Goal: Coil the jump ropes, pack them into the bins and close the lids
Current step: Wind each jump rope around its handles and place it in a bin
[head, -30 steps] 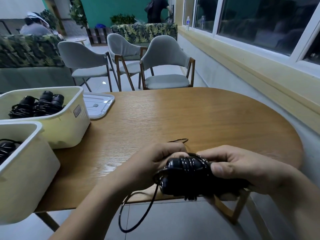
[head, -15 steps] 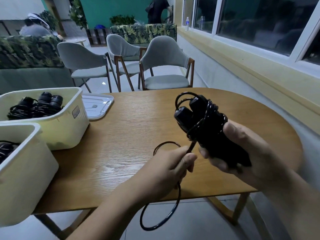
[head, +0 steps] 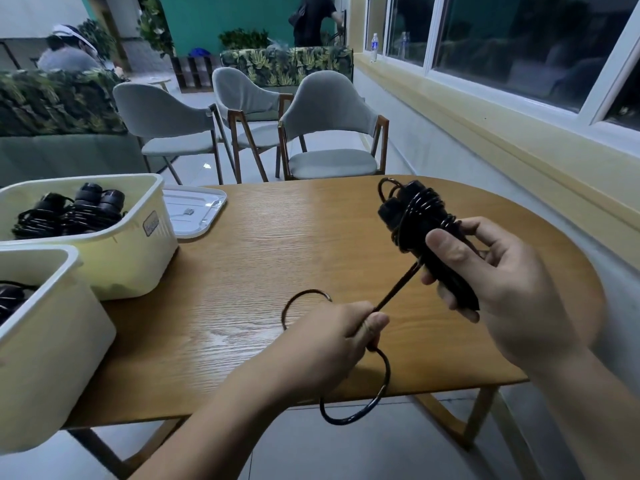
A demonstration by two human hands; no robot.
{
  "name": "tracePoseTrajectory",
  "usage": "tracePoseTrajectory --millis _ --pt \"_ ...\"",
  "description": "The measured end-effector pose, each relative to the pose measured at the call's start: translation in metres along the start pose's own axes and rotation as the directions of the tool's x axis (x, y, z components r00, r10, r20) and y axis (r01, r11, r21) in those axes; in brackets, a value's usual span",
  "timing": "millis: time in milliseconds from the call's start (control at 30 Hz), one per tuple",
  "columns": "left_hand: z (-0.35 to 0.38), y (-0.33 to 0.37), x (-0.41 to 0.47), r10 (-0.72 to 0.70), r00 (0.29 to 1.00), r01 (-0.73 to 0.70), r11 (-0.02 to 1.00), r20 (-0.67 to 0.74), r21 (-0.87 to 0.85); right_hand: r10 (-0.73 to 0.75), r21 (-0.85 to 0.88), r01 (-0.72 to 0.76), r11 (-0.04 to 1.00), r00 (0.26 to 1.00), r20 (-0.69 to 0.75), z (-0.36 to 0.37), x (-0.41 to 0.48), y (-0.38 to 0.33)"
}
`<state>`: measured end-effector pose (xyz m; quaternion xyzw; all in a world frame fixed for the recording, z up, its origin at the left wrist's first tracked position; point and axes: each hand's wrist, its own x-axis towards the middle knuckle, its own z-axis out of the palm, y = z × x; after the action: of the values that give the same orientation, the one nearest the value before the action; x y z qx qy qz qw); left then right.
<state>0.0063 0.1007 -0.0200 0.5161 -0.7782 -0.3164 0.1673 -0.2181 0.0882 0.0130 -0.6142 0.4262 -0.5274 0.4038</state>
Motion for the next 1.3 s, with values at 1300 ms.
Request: tracePoseTrajectory --millis 1300 --pt "0.015 -0.003 -0.002 0.072 0.979 -0.069 0.997 0.192 -0.021 0.112 0.287 -0.123 0.95 0.992 0.055 0.015 0.006 0.021"
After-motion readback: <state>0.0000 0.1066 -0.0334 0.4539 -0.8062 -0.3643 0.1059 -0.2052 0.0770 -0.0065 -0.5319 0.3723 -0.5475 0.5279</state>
